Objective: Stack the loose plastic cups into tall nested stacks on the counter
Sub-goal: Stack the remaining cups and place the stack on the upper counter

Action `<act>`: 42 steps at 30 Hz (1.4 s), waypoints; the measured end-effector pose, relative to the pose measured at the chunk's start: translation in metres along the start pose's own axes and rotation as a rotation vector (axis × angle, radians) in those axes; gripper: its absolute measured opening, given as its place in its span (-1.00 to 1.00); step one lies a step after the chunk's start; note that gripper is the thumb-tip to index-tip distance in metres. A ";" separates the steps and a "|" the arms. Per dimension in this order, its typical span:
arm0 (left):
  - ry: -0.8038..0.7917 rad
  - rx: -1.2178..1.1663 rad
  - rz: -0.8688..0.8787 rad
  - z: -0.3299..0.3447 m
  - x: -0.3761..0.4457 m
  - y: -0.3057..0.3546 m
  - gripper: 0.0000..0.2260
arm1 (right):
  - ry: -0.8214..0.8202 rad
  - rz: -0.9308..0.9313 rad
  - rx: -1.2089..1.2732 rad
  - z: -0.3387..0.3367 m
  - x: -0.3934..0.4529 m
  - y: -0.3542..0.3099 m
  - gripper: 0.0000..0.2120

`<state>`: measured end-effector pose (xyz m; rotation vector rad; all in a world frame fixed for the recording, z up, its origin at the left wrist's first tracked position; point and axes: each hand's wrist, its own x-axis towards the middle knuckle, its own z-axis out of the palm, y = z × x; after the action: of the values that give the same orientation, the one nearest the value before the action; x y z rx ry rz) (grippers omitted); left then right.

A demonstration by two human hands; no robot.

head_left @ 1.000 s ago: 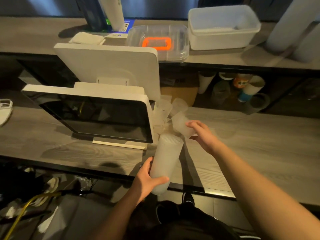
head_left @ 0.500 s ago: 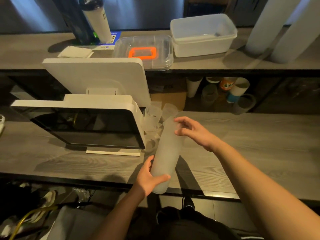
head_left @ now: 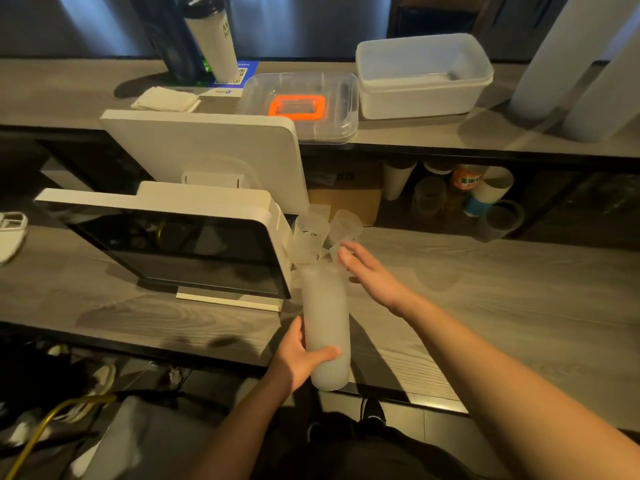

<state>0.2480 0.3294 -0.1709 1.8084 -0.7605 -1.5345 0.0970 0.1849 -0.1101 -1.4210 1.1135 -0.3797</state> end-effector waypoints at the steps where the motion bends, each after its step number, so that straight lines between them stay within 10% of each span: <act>1: 0.007 -0.016 0.001 0.000 0.001 0.000 -0.10 | 0.047 0.003 0.009 -0.002 0.006 0.000 -0.32; 23: 0.076 -0.065 -0.123 -0.002 0.022 0.002 0.16 | 0.061 -0.033 -0.455 0.013 0.138 -0.013 0.02; 42: 0.068 0.076 -0.057 -0.014 0.026 0.014 0.11 | 0.264 -0.008 0.083 -0.032 0.093 -0.010 -0.53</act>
<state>0.2657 0.3021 -0.1739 1.9431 -0.7506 -1.4901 0.1205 0.0909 -0.1295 -1.3288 1.2884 -0.6259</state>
